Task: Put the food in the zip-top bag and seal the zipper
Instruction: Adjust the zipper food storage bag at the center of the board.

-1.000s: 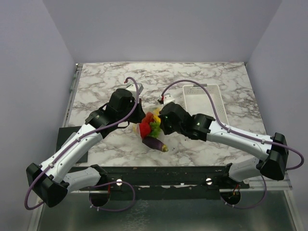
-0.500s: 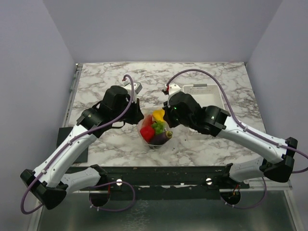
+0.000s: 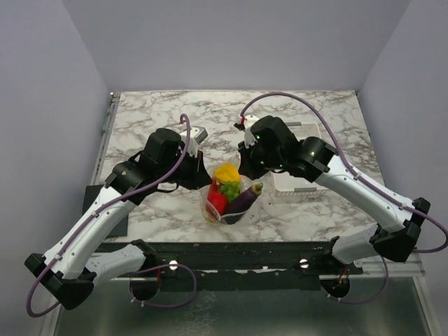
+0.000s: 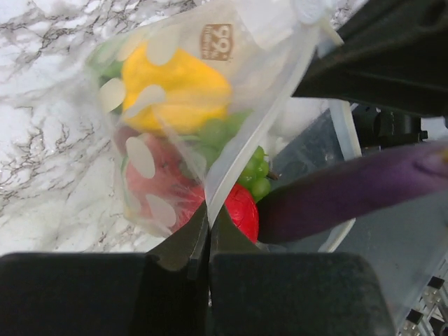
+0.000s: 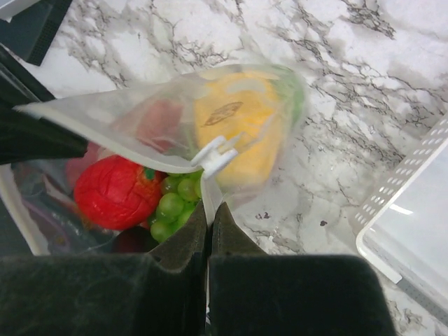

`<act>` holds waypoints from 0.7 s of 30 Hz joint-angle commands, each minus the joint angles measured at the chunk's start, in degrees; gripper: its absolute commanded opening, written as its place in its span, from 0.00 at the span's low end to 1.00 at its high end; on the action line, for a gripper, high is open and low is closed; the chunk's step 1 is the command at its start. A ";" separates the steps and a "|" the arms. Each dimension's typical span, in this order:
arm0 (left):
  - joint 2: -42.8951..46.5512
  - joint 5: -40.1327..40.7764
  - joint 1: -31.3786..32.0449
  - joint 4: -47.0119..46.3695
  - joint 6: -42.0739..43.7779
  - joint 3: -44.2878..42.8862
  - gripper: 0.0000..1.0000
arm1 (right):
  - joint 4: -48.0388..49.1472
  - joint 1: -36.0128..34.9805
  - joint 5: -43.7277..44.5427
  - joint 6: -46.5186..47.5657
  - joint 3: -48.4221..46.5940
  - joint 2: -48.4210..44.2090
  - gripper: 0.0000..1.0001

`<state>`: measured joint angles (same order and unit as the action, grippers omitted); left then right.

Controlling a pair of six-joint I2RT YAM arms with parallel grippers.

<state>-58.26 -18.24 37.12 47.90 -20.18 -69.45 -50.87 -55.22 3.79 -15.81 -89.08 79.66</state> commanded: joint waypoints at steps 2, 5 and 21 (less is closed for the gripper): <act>-1.64 -3.09 -0.06 -4.67 -2.92 2.55 0.00 | 3.21 7.31 -12.97 3.29 1.13 4.70 0.01; -3.34 -2.82 -0.04 -6.63 -3.04 3.78 0.00 | 5.03 9.82 -14.51 3.97 1.78 7.35 0.01; -3.43 -2.25 -4.06 -10.19 -1.50 7.72 0.00 | 8.74 11.40 -12.77 4.48 1.98 7.04 0.20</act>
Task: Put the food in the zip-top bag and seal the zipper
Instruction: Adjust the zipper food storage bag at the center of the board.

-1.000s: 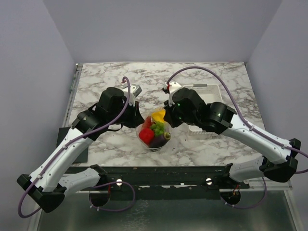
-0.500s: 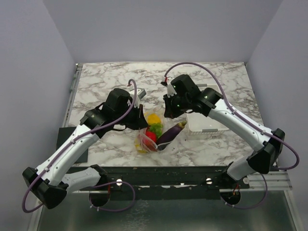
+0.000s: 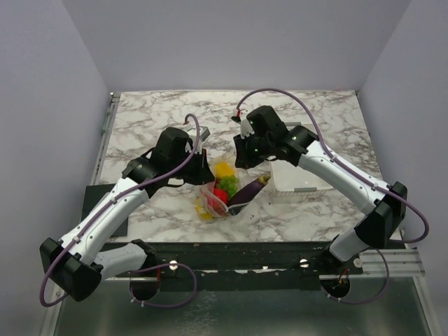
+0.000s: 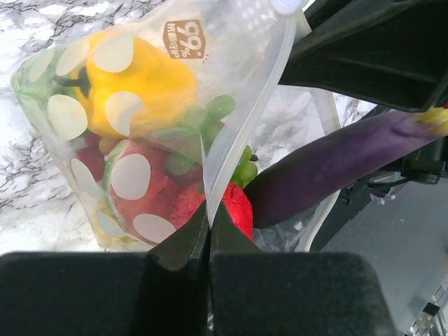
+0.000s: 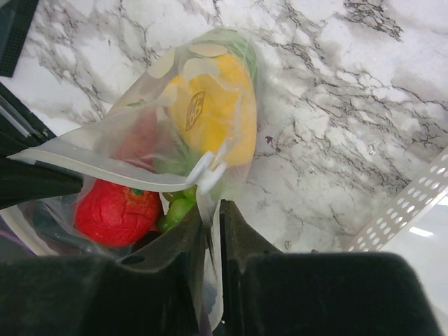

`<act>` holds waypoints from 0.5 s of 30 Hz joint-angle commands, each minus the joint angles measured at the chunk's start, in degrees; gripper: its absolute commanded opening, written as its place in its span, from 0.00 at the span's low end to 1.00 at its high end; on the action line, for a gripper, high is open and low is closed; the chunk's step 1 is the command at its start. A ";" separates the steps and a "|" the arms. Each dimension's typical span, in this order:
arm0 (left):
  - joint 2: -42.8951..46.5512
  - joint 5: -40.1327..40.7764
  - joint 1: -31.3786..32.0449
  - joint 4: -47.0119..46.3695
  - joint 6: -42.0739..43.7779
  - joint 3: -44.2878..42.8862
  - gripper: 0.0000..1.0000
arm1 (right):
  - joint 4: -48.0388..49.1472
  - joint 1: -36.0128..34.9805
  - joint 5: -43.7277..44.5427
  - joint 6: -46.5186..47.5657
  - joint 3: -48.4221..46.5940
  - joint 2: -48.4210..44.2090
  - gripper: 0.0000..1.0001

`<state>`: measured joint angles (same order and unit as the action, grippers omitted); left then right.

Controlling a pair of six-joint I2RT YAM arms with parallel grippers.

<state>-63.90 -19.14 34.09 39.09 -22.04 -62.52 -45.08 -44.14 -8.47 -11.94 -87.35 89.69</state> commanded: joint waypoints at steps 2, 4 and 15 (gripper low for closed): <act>2.45 -1.74 -1.17 -1.39 0.13 0.50 0.00 | 3.40 0.30 0.58 0.67 0.66 -4.65 0.29; 2.54 -1.94 -1.22 -1.39 -0.10 0.19 0.00 | 3.42 0.30 1.21 0.63 0.77 -6.33 0.36; 2.65 -2.03 -1.46 -1.99 -0.54 0.03 0.00 | 1.23 0.28 0.05 -1.13 6.26 -18.59 0.51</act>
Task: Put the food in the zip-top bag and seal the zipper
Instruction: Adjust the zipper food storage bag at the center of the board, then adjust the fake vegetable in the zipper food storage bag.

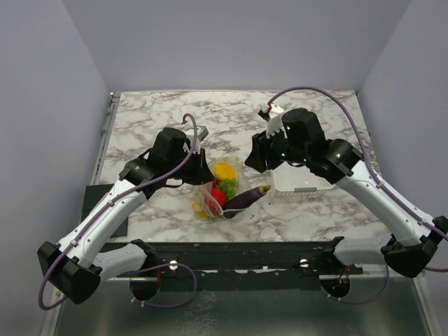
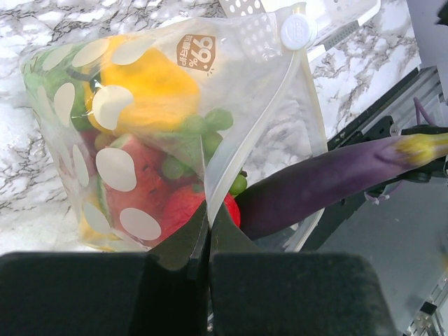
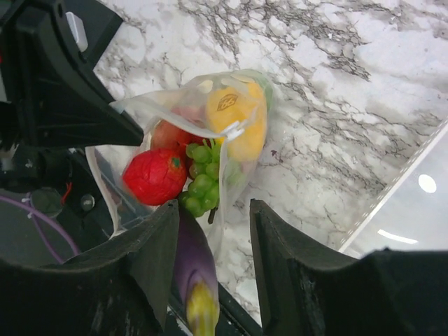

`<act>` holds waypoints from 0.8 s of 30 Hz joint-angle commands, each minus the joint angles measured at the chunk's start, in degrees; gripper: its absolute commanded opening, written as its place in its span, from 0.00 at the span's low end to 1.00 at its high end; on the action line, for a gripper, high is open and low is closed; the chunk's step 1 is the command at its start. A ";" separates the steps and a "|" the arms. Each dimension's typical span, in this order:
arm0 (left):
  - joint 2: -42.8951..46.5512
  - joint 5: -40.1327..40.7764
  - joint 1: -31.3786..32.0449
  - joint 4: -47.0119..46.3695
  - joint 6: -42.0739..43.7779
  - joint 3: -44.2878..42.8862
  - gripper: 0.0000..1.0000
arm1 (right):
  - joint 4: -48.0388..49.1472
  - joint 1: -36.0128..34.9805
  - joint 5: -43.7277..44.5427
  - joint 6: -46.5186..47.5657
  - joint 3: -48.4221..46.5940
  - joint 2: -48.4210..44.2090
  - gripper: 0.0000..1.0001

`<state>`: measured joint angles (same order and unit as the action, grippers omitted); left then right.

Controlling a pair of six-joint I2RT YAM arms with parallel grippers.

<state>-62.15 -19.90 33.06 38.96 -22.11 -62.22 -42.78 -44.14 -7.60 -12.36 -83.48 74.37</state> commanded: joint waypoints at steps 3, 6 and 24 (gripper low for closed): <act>0.66 -1.58 -0.45 -2.03 -0.50 -0.36 0.00 | -1.53 0.31 -3.06 -1.37 4.71 -6.57 0.52; 0.63 -1.67 -0.41 -2.18 -0.53 -0.36 0.00 | -2.52 0.31 -2.80 -2.49 6.63 -9.79 0.55; 0.68 -2.04 -0.61 -2.40 -1.17 -0.06 0.00 | -4.21 0.36 -11.55 -8.31 17.90 -16.92 0.58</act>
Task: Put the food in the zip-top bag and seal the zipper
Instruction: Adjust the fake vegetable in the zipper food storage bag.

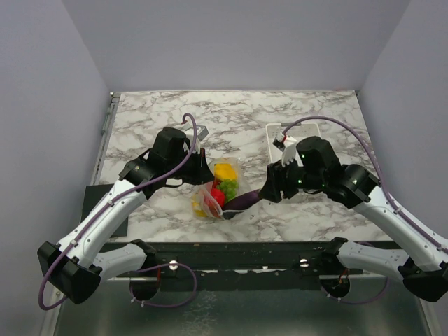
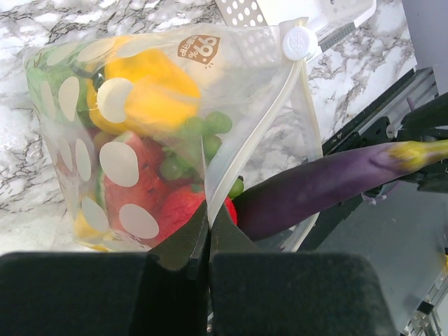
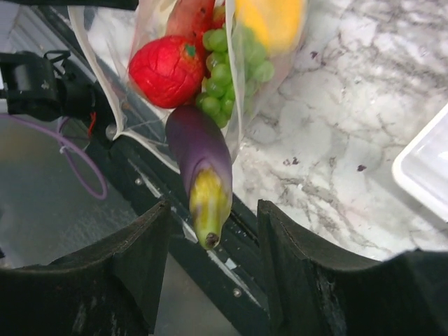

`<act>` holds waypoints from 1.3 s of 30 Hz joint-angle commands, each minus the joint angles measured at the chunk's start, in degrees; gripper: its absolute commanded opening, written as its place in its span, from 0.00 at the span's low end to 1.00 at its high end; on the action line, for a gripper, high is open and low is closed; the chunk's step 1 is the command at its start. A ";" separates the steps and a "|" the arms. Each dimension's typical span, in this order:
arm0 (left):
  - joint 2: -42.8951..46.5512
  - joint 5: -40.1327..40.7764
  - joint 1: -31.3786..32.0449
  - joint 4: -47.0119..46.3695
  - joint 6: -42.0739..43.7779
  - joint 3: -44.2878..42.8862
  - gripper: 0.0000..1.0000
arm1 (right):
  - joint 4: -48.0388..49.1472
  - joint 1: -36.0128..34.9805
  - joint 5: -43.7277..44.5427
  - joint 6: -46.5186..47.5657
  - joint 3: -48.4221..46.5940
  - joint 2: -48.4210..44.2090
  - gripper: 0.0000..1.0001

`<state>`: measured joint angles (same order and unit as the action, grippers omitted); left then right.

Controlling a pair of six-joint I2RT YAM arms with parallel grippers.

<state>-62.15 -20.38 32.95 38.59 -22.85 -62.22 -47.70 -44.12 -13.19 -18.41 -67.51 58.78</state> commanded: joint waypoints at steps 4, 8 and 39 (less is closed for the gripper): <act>0.71 -1.60 -0.52 -2.06 -0.35 0.08 0.00 | 2.43 0.28 -7.97 -3.15 3.84 -1.27 0.57; 0.88 -1.54 -0.53 -2.11 -0.52 0.24 0.00 | 3.50 0.29 -8.40 -3.22 4.19 -0.98 0.50; 1.50 -0.69 -0.51 -3.69 -2.98 0.52 0.00 | -8.32 0.29 0.25 0.24 -13.05 -0.33 0.01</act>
<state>-62.13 -21.21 32.69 37.32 -24.23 -62.00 -50.85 -44.12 -17.23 -19.42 -76.12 59.77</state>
